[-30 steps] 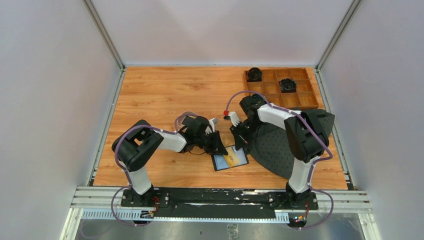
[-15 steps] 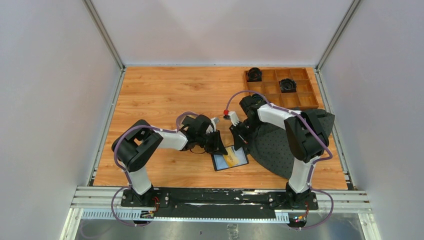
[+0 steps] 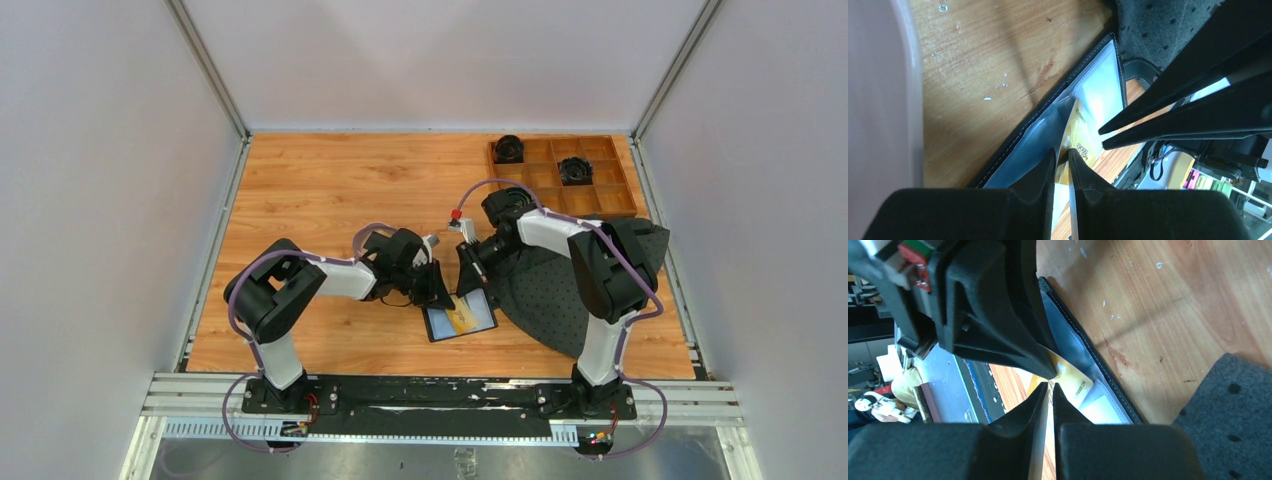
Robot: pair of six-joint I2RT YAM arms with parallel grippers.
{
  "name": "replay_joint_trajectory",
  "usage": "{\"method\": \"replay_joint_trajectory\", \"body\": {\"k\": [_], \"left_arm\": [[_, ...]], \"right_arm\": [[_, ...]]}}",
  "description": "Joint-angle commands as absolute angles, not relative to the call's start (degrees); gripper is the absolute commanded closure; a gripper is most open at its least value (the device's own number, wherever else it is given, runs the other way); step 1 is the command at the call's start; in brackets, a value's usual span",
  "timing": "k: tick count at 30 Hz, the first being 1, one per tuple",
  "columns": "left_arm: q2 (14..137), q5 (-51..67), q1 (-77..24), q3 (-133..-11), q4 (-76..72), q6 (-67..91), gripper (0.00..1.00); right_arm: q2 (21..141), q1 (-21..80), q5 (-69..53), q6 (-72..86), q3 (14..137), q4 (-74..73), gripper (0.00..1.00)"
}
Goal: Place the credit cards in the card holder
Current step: Insert the credit card into the card holder.
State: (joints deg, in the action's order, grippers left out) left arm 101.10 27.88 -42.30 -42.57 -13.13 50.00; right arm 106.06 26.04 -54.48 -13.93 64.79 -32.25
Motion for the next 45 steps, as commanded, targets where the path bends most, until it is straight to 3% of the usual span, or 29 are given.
{"method": "replay_joint_trajectory", "body": {"k": [1,15,33,38,45], "left_arm": [[103.2,24.9,-42.5,-42.6,-8.5,48.7,0.83],[101.6,24.5,-42.6,-41.9,-8.5,48.7,0.66],[98.7,23.7,-42.6,-38.7,-8.5,49.9,0.65],[100.3,23.8,-42.6,-39.1,-8.5,49.9,0.71],[102.3,23.8,-42.6,-40.2,-8.5,49.7,0.9]], "right_arm": [[108.1,25.5,-55.3,-8.5,62.8,-28.7,0.89],[109.5,25.5,-44.1,-6.7,62.3,-28.4,0.92],[109.4,26.0,-44.6,-6.8,62.5,-28.5,0.93],[109.3,26.3,-45.1,-7.0,62.7,-28.6,0.93],[106.5,26.1,-49.9,-7.5,63.3,-28.7,0.88]]}}
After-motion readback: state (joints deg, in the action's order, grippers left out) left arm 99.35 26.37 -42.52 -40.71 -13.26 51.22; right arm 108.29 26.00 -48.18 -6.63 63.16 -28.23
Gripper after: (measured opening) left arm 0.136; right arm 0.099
